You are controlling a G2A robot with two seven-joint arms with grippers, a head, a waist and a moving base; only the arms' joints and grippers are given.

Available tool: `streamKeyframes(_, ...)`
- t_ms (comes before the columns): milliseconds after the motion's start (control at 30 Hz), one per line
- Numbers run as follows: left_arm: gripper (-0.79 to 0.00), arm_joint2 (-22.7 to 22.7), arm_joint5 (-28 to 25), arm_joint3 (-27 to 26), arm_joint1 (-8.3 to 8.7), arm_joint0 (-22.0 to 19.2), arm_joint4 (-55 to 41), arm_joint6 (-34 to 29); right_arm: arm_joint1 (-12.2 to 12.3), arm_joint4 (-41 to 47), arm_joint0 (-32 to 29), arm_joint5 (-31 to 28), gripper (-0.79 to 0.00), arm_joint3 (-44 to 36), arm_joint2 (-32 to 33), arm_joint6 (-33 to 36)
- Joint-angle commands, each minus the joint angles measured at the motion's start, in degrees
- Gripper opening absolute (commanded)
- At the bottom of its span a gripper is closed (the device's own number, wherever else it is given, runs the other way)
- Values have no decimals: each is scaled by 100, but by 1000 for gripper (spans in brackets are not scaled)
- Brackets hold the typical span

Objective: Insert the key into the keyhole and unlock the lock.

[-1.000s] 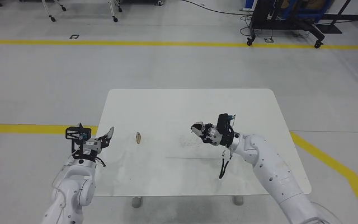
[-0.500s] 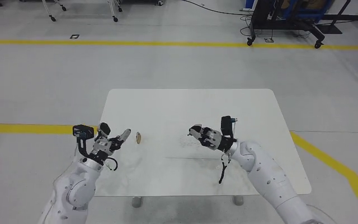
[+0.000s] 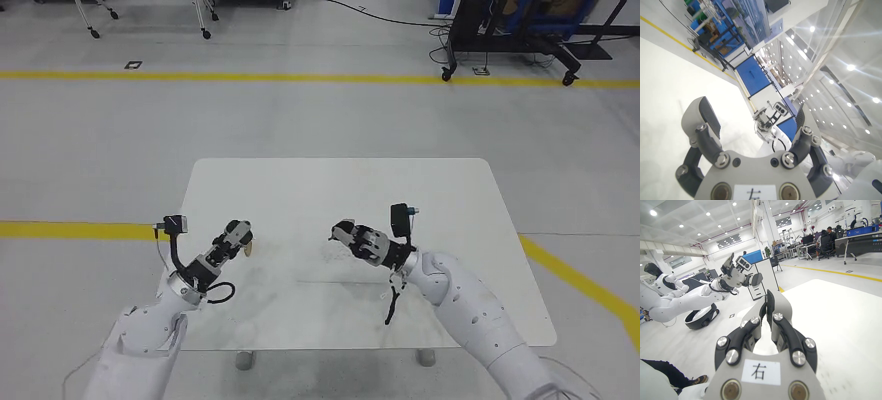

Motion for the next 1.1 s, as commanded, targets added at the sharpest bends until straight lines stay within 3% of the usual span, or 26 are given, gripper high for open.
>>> streamKeyframes(0,0,244,-172,321,-26,-236,-876,-166,-47,390,-57,-10,-785,-52,-157,30)
streamKeyframes(167,0,830,-878,1091,-84,-885,-216,-654,-205,1478,183,-10,-785,267,-626,426)
streamKeyframes(267,-25,1076,-1248,1411,-116,-1056,-115,-765,-305,2035,323,-10,-785,430,-881,615)
streamKeyframes(367,-296,1197,-1538,1556,-123,-1160,48,-860,-392,2440,454,-10,-785,569,-1095,777)
streamKeyframes(500,-394,1239,-1660,1600,-125,-1190,133,-743,-490,2559,636,-10,-785,783,-1260,869)
streamKeyframes(1067,-523,1278,-1594,1671,-77,-1263,516,-560,-689,2653,921,-10,-785,1168,-1468,806)
